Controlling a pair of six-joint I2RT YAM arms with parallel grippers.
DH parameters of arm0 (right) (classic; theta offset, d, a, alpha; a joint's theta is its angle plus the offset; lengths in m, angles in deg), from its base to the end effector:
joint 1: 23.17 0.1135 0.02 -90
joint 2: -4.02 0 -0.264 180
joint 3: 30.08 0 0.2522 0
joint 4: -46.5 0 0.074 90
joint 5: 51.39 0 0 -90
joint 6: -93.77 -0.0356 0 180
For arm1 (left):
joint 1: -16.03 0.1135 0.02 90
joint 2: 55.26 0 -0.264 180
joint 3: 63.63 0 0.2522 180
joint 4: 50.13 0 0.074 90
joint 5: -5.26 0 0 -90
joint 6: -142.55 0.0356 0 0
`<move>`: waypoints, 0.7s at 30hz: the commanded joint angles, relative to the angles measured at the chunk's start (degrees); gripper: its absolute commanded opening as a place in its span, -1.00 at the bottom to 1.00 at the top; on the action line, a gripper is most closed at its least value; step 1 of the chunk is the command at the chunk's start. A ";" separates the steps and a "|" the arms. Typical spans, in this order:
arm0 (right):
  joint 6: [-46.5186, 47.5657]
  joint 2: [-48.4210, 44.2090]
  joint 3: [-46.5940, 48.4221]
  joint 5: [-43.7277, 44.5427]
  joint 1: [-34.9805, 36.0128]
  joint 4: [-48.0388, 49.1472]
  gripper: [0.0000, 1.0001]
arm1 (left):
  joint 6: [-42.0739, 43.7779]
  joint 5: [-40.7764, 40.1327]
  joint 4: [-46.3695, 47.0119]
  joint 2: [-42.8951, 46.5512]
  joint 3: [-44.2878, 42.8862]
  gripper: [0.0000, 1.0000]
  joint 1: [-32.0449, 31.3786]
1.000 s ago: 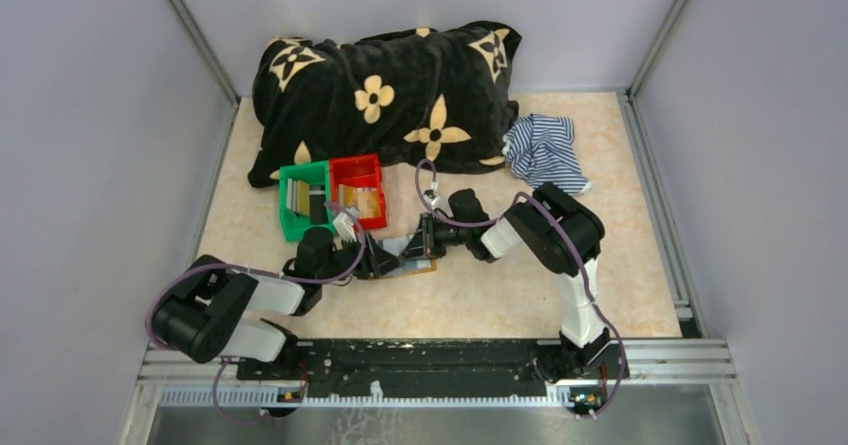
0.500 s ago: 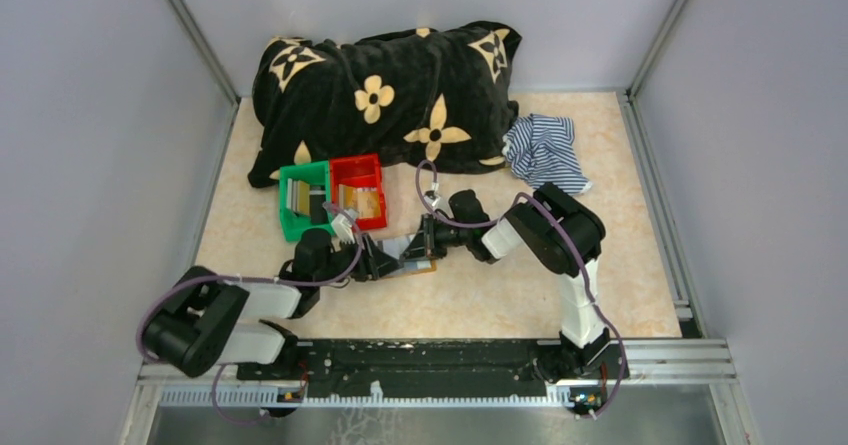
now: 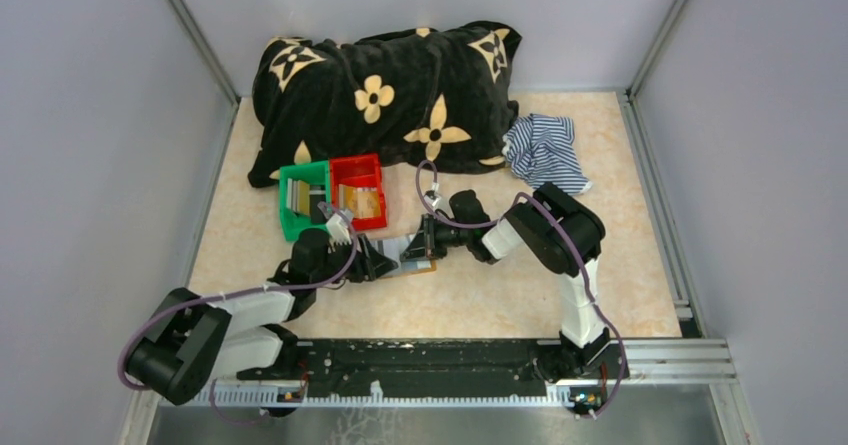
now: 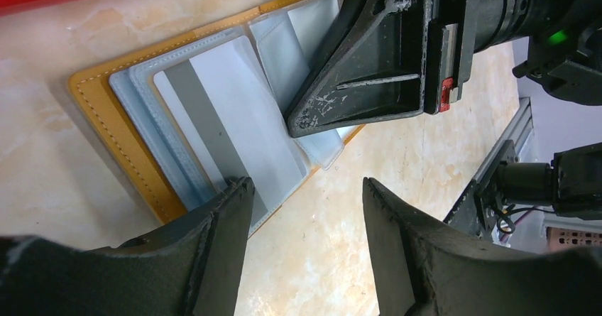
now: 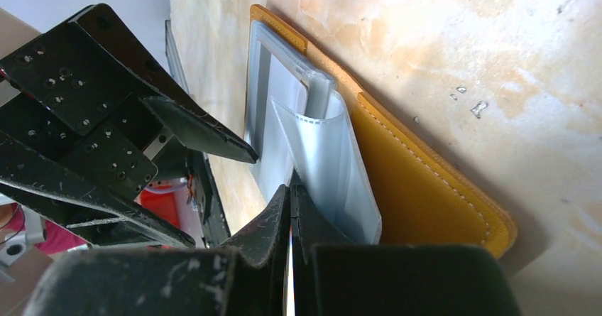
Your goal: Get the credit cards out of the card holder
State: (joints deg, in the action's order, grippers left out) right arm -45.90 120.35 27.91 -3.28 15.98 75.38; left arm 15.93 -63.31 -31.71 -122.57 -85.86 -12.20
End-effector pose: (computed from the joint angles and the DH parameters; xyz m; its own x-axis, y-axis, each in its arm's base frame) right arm 0.2618 0.2438 0.0860 -0.9488 -0.0407 -0.3132 -0.3052 0.3728 0.8763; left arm 0.1630 -0.1023 0.1304 -0.7515 -0.2267 -0.6195 0.3485 0.6609 -0.6647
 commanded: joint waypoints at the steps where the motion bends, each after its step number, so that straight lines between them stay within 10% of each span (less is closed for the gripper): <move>1: 1.18 -0.25 -0.37 0.07 0.64 1.15 -1.00 | 0.26 -1.84 0.38 -1.93 1.40 0.30 0.19; 11: 0.89 0.61 -0.11 0.06 0.57 1.67 -1.00 | 4.18 -6.23 -11.81 6.92 -1.21 0.31 0.37; 21: 0.90 0.18 -0.02 -0.36 0.57 1.22 -1.00 | 2.27 -3.64 -4.78 1.26 0.39 0.29 0.45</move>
State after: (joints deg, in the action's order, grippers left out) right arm -45.88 120.37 27.91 -3.35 15.98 75.33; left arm 18.22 -67.59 -37.65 -118.37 -85.95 -12.01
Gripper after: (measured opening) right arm 0.005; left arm 0.646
